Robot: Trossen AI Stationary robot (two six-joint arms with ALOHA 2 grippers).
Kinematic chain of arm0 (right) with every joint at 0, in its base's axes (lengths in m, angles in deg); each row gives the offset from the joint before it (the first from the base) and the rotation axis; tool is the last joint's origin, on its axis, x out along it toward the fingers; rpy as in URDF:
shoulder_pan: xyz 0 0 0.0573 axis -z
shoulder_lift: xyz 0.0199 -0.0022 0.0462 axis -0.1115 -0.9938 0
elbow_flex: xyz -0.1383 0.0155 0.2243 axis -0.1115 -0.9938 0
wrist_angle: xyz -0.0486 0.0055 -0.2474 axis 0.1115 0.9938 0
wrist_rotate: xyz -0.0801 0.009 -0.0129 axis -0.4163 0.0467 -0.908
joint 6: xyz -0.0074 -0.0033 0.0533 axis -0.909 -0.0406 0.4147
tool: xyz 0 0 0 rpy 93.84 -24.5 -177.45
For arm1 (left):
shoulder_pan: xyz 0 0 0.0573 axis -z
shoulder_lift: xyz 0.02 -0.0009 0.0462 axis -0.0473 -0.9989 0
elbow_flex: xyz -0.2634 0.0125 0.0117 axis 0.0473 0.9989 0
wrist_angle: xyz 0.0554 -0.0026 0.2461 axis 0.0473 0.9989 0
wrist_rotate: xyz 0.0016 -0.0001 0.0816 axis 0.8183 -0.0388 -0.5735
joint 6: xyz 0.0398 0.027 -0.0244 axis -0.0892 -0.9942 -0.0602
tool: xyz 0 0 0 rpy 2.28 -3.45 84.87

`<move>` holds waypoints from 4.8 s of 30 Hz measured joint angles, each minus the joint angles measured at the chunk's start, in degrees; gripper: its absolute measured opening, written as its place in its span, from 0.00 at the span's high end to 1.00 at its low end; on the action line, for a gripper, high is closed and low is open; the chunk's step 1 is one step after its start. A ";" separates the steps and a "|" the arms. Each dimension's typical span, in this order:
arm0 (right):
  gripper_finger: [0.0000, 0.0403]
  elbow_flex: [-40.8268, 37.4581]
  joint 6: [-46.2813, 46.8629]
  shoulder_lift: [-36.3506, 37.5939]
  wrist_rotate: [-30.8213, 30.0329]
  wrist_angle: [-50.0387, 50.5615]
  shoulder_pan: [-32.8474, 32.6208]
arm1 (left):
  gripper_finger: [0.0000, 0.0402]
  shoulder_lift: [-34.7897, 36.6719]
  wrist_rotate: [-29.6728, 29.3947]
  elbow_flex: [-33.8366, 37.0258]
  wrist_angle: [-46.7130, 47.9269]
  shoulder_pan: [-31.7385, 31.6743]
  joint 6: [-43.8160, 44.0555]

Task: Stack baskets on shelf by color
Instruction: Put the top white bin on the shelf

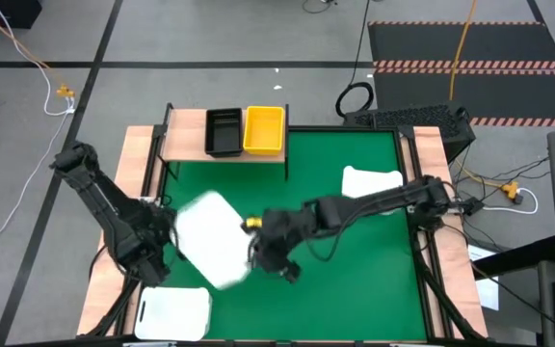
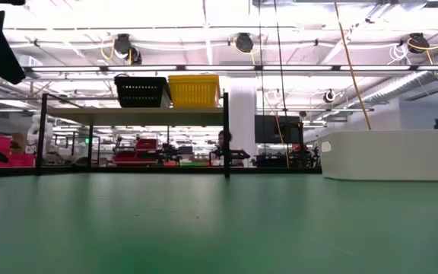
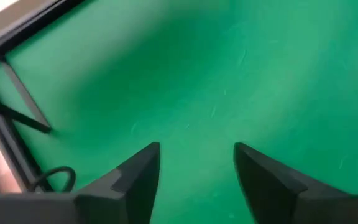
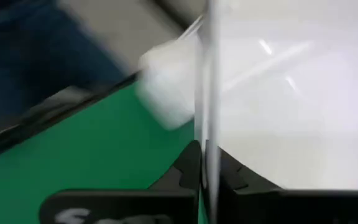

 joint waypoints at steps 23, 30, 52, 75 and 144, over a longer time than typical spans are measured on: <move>1.00 1.79 4.64 -19.61 10.21 -60.50 26.27 | 0.49 6.15 -5.15 1.72 7.67 10.50 -22.01; 1.00 11.22 7.86 -27.63 11.84 -59.85 28.21 | 0.49 11.48 -9.39 1.72 7.84 8.98 -27.01; 1.00 21.29 2.92 -25.94 -3.88 -27.79 24.27 | 0.48 15.37 -16.04 1.78 7.81 5.81 -28.05; 1.00 14.86 -7.21 -21.97 -8.15 -19.72 18.64 | 0.49 12.36 -24.53 -10.72 -21.02 -7.63 -83.72; 0.72 -77.08 31.23 22.69 0.38 -81.03 -1.54 | 0.99 -2.06 12.82 -32.01 6.48 -1.56 -58.64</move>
